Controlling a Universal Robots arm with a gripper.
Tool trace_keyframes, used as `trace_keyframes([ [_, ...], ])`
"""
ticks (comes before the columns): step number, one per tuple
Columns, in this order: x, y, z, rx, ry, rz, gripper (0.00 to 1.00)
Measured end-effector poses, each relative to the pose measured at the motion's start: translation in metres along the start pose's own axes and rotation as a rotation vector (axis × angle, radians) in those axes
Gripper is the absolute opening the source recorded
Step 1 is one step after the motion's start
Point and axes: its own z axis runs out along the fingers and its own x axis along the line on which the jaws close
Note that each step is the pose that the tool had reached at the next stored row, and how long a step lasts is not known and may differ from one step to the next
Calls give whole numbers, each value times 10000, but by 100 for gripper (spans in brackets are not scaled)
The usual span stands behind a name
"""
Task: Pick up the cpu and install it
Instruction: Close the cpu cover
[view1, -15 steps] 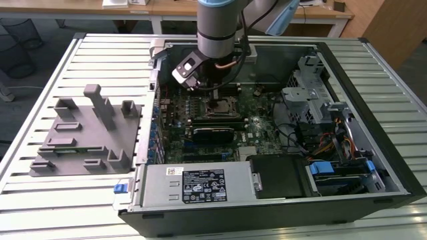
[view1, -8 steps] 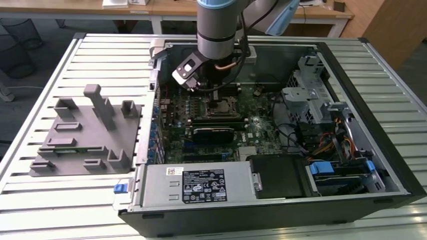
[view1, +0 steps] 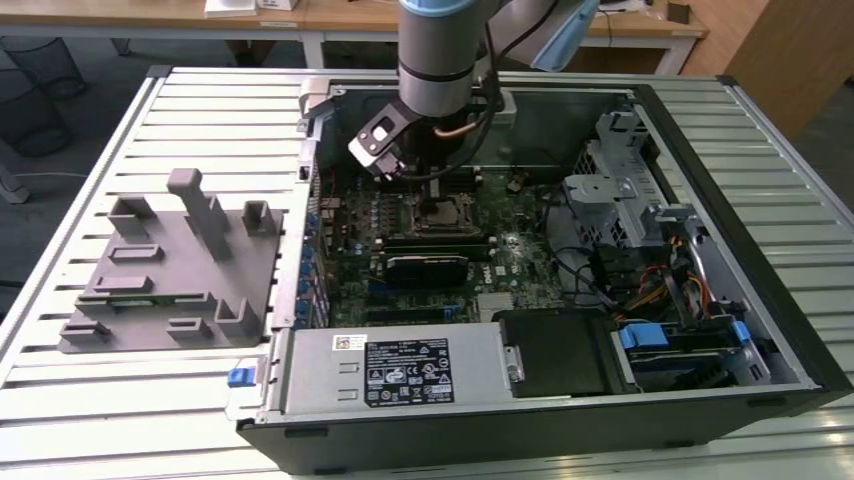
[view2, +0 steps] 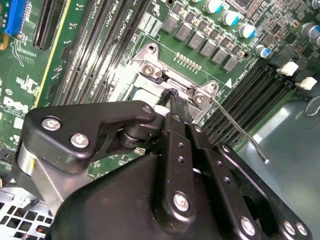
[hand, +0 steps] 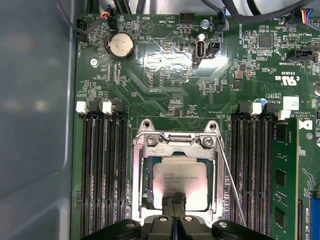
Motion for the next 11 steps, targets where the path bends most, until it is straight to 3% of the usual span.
trace_keyframes([
  [11, 7, 94, 1, 3, 15, -6, 11],
])
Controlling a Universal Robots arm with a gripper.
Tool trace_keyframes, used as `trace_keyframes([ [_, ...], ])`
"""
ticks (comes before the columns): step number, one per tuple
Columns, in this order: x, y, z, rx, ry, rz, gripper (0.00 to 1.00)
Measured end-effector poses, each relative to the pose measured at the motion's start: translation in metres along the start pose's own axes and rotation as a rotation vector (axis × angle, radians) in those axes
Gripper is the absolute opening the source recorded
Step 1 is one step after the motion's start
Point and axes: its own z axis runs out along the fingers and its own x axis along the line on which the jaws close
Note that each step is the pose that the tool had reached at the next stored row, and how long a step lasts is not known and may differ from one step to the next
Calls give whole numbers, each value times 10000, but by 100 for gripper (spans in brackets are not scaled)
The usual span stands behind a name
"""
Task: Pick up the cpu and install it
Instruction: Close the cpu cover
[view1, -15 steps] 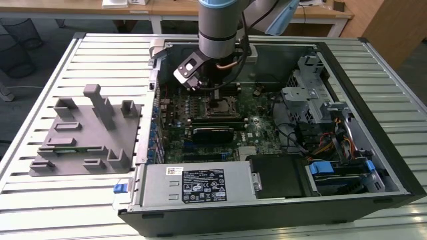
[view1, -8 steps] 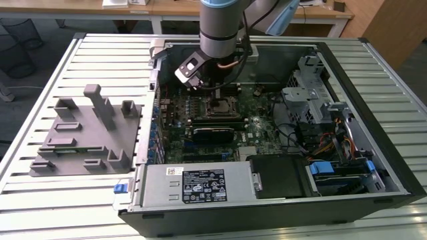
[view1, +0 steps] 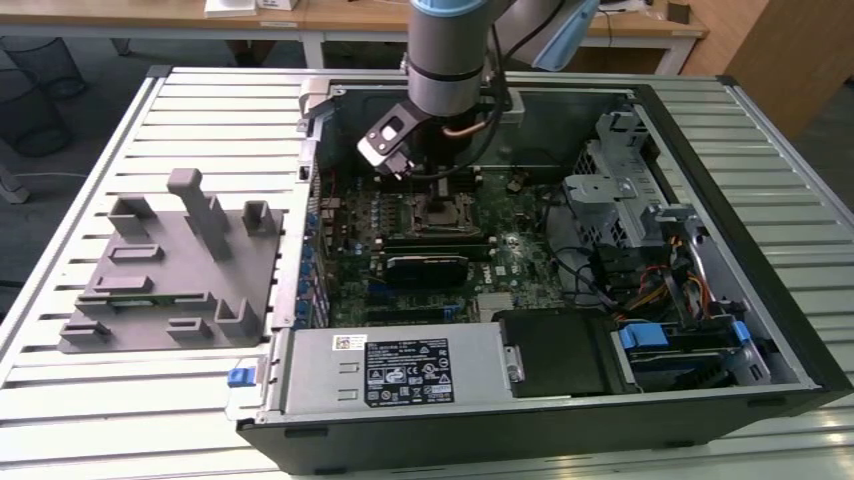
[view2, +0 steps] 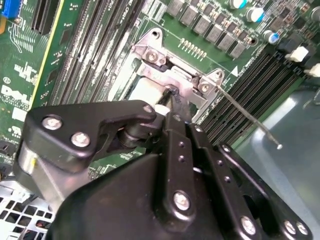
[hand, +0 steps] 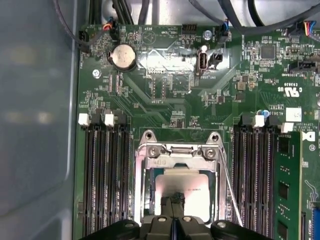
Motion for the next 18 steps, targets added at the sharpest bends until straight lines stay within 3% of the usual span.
trace_keyframes([
  [10, 1, -28, -44, 0, 42, 1, 11],
  [13, 2, -95, -35, -1, 43, 1, 11],
  [18, 1, -92, 5, 0, 43, 0, 11],
])
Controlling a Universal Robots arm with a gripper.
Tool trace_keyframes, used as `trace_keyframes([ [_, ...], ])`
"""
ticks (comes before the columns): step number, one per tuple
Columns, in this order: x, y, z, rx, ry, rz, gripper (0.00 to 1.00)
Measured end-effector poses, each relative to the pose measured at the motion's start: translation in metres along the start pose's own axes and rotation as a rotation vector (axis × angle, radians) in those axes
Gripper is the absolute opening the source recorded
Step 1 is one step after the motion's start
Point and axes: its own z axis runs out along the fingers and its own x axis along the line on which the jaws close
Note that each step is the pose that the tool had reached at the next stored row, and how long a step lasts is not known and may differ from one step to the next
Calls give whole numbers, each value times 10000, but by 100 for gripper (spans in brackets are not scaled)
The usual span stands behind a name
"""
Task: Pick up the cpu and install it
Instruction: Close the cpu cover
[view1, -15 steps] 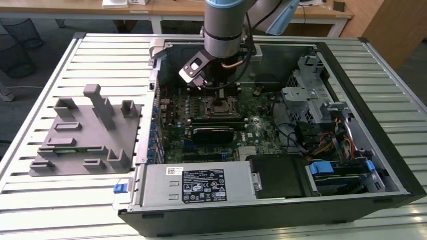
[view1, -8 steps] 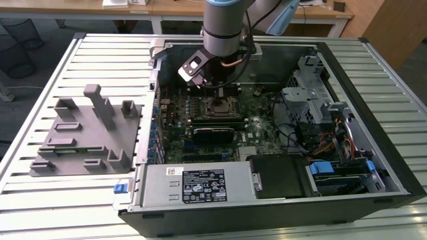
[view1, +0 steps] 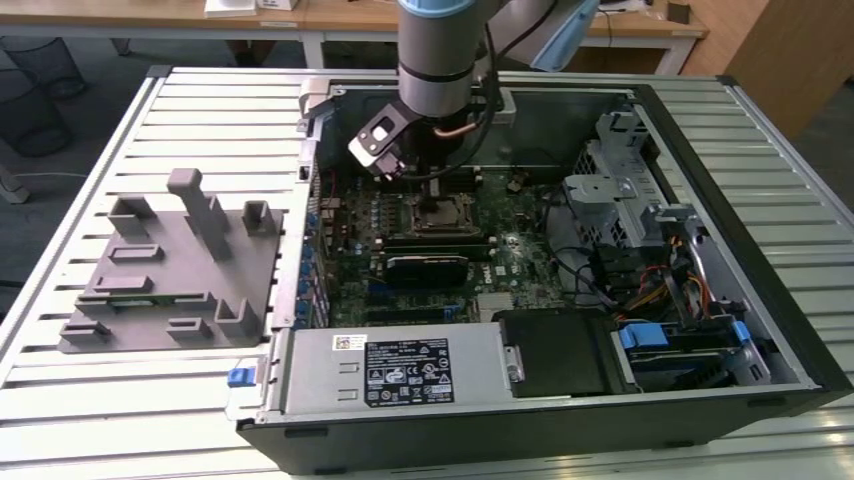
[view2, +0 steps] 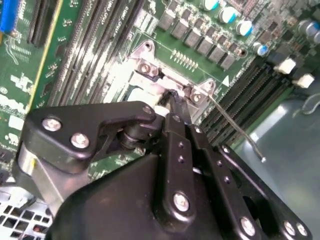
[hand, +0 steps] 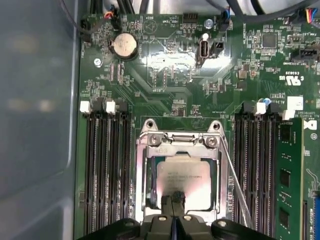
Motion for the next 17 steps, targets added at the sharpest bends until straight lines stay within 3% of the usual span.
trace_keyframes([
  [6, 0, 30, -5, 2, 14, 2, 11],
  [13, 4, 32, -113, 1, 17, 1, 11],
  [17, -8, 32, -119, 1, 17, 0, 11],
])
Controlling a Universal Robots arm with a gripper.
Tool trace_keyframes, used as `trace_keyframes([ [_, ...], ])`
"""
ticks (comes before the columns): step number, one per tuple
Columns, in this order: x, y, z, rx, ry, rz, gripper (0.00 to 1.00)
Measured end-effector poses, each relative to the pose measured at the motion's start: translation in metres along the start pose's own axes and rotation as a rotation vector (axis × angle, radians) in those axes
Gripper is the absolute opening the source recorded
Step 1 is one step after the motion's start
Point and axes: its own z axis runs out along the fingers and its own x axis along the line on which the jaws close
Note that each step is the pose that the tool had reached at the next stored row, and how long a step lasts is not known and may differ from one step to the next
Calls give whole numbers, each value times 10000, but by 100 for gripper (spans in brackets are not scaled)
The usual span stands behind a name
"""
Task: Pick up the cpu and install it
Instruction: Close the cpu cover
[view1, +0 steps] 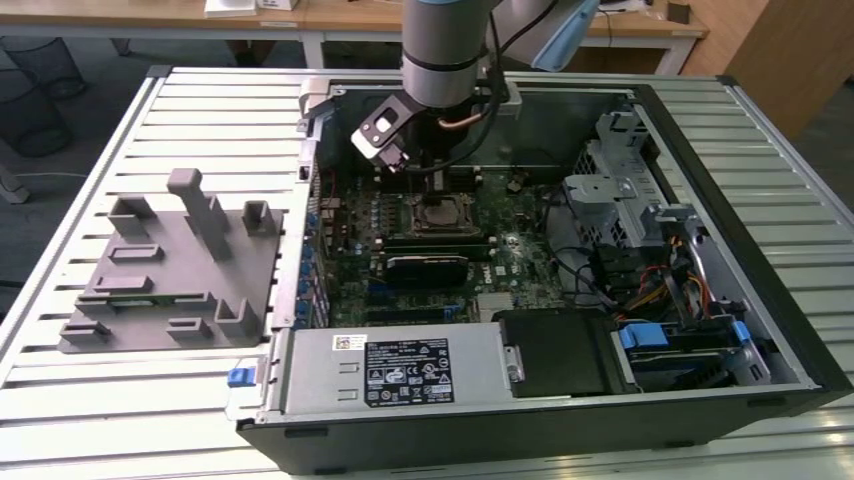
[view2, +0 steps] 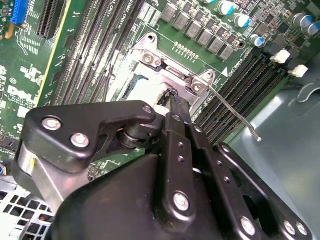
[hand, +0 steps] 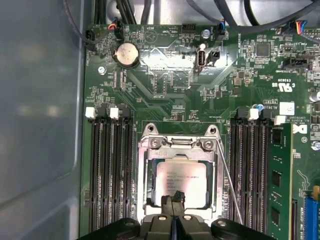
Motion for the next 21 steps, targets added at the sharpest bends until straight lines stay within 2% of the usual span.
trace_keyframes([
  [21, -13, 63, 2, 0, 0, 1, 11],
])
